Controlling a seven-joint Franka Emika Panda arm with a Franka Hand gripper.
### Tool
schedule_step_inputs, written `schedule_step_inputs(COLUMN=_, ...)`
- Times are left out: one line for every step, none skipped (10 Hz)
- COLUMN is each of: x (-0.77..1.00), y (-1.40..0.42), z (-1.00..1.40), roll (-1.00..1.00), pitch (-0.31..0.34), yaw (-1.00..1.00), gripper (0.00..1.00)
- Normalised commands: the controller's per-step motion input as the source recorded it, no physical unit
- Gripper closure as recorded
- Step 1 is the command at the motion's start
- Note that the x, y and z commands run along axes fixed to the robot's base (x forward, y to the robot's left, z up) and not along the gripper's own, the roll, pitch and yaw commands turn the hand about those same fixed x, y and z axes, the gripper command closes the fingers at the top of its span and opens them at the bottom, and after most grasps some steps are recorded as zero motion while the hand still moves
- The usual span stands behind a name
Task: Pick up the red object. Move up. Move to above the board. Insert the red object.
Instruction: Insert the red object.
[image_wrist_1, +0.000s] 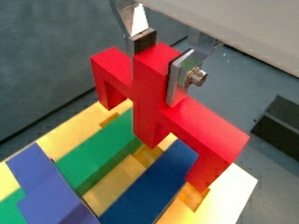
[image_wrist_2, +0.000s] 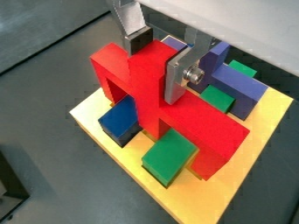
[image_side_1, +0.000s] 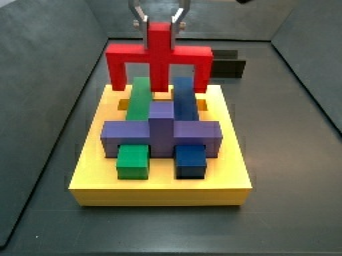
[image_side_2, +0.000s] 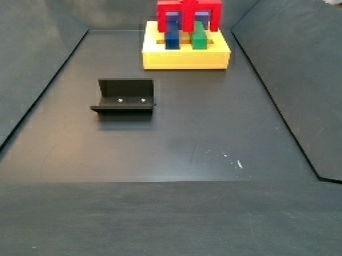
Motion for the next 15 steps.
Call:
schedule_step_inputs(x=0.08, y=-0.08, z=-0.20, roll=0.10, pitch=0.000, yaw=0.00, gripper=1.00)
schedule_step_inputs(x=0.07, y=-0.07, z=-0.14, roll=0.09, pitch=0.000, yaw=0.01, gripper=1.00)
schedule_step_inputs(x=0.08, y=-0.07, z=-0.13, roll=0.09, pitch=0.000, yaw=0.01, gripper=1.00)
schedule_step_inputs(x=0.16, y=-0.09, z=-0.07, roll=0.11, pitch=0.000, yaw=0.02, gripper=1.00)
schedule_step_inputs(x=0.12, y=-0.06, z=-0.08, roll=0.14, pitch=0.000, yaw=0.02, gripper=1.00)
schedule_step_inputs(x=0.15, y=-0.09, z=-0.09, roll=0.17, pitch=0.000, yaw=0.04, gripper=1.00)
schedule_step_inputs(x=0.20, y=0.00, z=-0.22, roll=0.18, pitch=0.000, yaw=0.01, gripper=1.00)
schedule_step_inputs(x=0.08, y=0.00, z=-0.25, roll=0.14, pitch=0.000, yaw=0.00, gripper=1.00)
schedule_step_inputs(x=0.00, y=0.03, z=-0.26, roll=0.19, pitch=0.000, yaw=0.00, gripper=1.00)
schedule_step_inputs(x=-0.10, y=0.00, z=-0.19, roll=0.27, pitch=-0.026, yaw=0.00, gripper=1.00)
schedule_step_inputs(x=0.05, y=-0.21, z=-0.02, roll=0.31, pitch=0.000, yaw=0.00, gripper=1.00)
schedule_step_inputs(x=0.05, y=-0.20, z=-0.02, roll=0.31, pitch=0.000, yaw=0.00, gripper=1.00)
schedule_step_inputs(x=0.03, y=-0.17, z=-0.05, roll=0.32, pitch=0.000, yaw=0.00, gripper=1.00)
schedule_step_inputs(x=0.00, y=0.00, z=-0.22, roll=0.34, pitch=0.000, yaw=0.00, gripper=1.00)
schedule_step_inputs(x=0.00, y=0.00, z=-0.25, roll=0.33, pitch=0.000, yaw=0.00, gripper=1.00)
